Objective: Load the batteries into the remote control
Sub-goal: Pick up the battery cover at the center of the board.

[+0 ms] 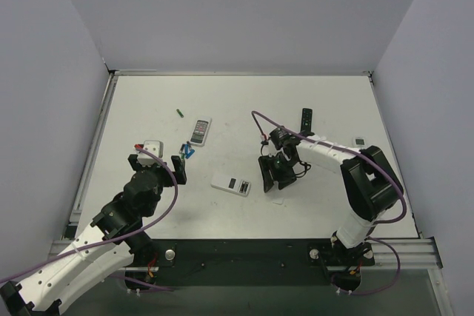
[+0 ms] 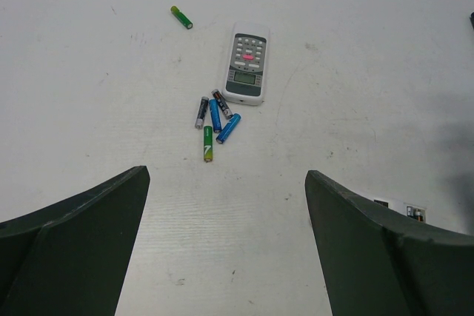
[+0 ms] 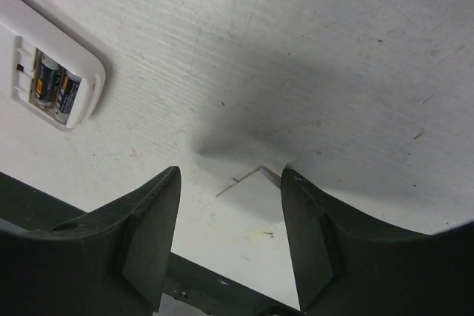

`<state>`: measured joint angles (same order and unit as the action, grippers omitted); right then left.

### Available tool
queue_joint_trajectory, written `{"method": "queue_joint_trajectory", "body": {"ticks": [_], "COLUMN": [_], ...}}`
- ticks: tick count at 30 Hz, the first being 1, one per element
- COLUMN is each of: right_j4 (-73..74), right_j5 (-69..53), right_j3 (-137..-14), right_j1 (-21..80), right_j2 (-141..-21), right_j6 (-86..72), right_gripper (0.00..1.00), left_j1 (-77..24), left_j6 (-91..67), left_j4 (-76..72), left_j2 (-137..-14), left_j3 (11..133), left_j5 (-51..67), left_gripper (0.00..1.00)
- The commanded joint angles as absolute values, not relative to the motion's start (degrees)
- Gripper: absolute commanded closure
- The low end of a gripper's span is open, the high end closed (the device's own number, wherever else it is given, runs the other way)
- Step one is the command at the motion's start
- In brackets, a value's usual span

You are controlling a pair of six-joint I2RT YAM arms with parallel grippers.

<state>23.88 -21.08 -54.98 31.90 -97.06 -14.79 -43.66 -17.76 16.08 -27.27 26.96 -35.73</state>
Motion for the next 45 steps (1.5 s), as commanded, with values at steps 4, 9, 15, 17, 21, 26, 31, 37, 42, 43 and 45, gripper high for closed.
{"method": "queue_joint_trajectory", "body": {"ticks": [4, 9, 15, 17, 21, 26, 31, 37, 42, 43, 45], "right_j4": [29.87, 32.96, 34.72, 34.98, 35.77, 37.97, 38.23, 38.15, 38.32, 38.23, 38.23], "right_j5": [-19.87, -14.42, -10.56, -9.06, -6.16, -3.16, -3.25, -2.9, -2.9, -3.16, -3.34], "right_j3": [-54.23, -57.04, -57.92, -57.75, -57.57, -57.92, -58.18, -58.45, -58.97, -58.97, -58.97], "right_j1": [32.34, 35.15, 41.3, 42.62, 42.98, 43.15, 44.56, 45.7, 46.14, 46.32, 46.41], "right_j2": [-93.26, -91.85, -91.67, -91.67, -91.84, -93.86, -95.36, -97.56, -99.49, -99.75, -100.19], "right_j6": [-9.59, -2.31, 6.49, 9.13, 11.68, 13.71, 14.24, 15.03, 15.38, 15.47, 15.56], "right_gripper": [0.43, 0.32, 0.23, 0.21, 0.21, 0.25, 0.28, 0.3, 0.33, 0.34, 0.36], "left_j1": [-43.33, -43.33, -43.33, -43.33, -43.24, -43.33, -43.24, -43.33, -43.33, -43.24, -43.24], "left_j6": [-17.67, -17.67, -17.67, -17.58, -17.58, -17.49, -17.49, -17.49, -17.49, -17.49, -17.49], "left_j4": [13.8, 13.71, 13.71, 13.71, 13.8, 13.71, 13.8, 13.71, 13.8, 13.8, 13.8], "left_j2": [-26.81, -27.16, -26.63, -26.37, -25.75, -25.75, -25.93, -25.93, -25.75, -25.66, -25.58], "left_j3": [28.39, 28.39, 28.39, 28.39, 28.3, 28.3, 28.21, 28.21, 28.21, 28.21, 28.13], "left_j5": [-35.24, -35.16, -35.51, -35.68, -35.86, -35.95, -35.86, -35.95, -36.12, -36.04, -36.21], "left_gripper": [0.03, 0.03, 0.03, 0.03, 0.03, 0.03, 0.03, 0.03, 0.03, 0.03, 0.03]}}
